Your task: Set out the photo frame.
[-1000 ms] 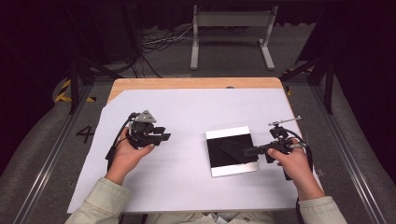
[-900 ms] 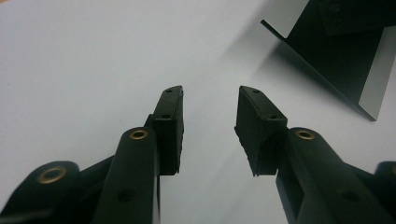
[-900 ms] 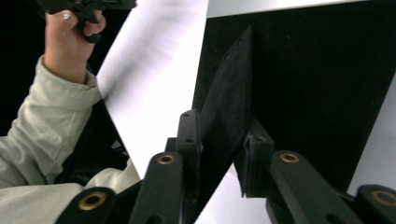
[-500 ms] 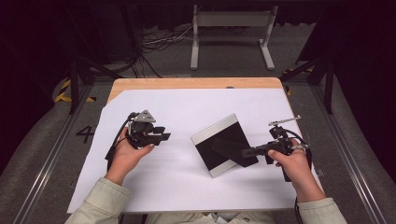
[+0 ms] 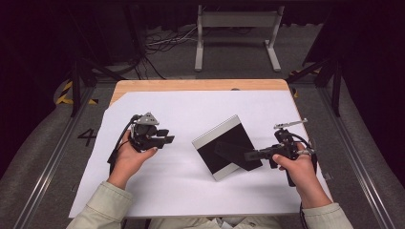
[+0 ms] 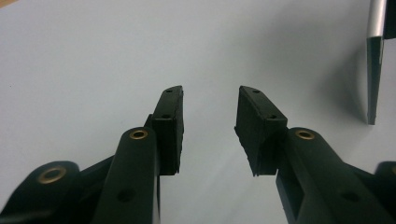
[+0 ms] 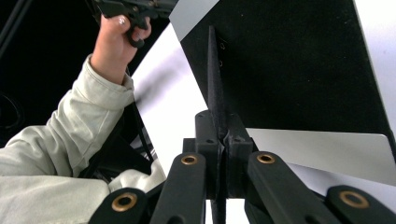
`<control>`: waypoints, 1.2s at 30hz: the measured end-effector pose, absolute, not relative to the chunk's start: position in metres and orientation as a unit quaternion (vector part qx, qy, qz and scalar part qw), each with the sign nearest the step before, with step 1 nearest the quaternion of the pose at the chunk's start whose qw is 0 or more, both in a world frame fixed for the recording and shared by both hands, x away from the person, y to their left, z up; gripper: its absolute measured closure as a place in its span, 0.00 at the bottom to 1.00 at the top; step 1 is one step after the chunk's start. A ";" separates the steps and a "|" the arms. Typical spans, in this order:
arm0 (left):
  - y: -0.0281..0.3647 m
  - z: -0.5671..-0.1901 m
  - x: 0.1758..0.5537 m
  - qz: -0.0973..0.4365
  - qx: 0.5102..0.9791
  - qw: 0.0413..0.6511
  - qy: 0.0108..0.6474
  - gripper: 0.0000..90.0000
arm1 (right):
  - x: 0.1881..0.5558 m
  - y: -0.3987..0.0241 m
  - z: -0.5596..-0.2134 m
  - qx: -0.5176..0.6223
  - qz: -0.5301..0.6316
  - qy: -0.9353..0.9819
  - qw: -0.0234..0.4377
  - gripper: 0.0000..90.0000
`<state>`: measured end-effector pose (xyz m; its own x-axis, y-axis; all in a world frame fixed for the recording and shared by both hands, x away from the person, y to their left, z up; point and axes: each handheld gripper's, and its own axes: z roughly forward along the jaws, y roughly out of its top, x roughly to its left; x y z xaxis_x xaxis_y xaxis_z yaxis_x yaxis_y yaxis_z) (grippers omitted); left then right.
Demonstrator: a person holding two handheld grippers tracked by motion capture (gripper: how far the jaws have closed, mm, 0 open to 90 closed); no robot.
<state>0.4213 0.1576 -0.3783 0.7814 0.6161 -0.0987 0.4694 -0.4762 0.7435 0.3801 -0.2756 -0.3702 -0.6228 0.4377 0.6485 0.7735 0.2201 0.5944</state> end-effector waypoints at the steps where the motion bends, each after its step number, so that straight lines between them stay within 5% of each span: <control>1: 0.158 -0.378 0.421 0.091 0.854 0.401 0.318 0.69 | 0.380 -0.275 -0.370 -0.394 -0.488 -0.760 0.170 0.97; 18: 0.155 -0.380 0.421 0.089 0.856 0.398 0.317 0.69 | 0.373 -0.262 -0.374 -0.329 -0.537 -0.777 0.003 0.97; 36: 0.153 -0.381 0.420 0.086 0.858 0.397 0.315 0.69 | 0.373 -0.257 -0.383 -0.291 -0.539 -0.787 -0.074 0.97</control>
<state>0.4203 0.1534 -0.3807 0.7864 0.6092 -0.1018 0.4722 -0.4868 0.7349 0.3726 -0.2568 -0.3834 -0.8196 0.5377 0.1979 0.3786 0.2489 0.8915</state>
